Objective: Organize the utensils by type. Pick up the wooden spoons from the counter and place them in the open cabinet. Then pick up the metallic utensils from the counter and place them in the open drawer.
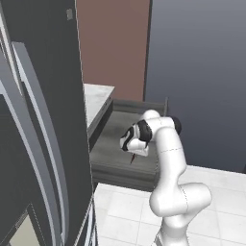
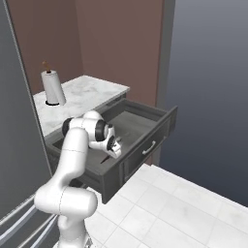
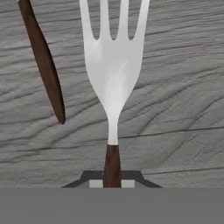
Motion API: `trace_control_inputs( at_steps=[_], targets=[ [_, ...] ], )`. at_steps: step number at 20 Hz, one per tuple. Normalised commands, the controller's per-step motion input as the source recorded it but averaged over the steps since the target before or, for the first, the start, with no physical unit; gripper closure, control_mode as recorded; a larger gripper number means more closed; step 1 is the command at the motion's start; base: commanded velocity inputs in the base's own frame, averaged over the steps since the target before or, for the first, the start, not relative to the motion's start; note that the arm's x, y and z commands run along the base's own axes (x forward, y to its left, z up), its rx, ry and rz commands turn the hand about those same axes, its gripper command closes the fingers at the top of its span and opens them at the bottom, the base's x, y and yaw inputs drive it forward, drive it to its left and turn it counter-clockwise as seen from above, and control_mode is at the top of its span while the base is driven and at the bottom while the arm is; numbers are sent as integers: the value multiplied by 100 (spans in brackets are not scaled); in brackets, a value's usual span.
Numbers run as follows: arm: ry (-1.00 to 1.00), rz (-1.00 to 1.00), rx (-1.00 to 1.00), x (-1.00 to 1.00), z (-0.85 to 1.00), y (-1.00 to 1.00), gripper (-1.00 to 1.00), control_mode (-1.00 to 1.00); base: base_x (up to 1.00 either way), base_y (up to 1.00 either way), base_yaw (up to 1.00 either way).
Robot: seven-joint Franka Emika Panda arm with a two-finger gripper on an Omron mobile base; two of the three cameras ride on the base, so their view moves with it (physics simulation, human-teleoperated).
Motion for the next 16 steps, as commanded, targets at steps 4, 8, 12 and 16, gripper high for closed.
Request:
trace_control_inputs(
  at_steps=[4,8,12,16],
  targets=[
    [0,-3,0,9,-19,0,100,-100,0,0,0],
    [0,-3,0,9,-20,0,100,-100,0,0,0],
    [0,-3,0,8,-21,0,100,-100,0,0,0],
    [0,-3,0,3,-8,0,100,-100,0,0,0]
  ],
)
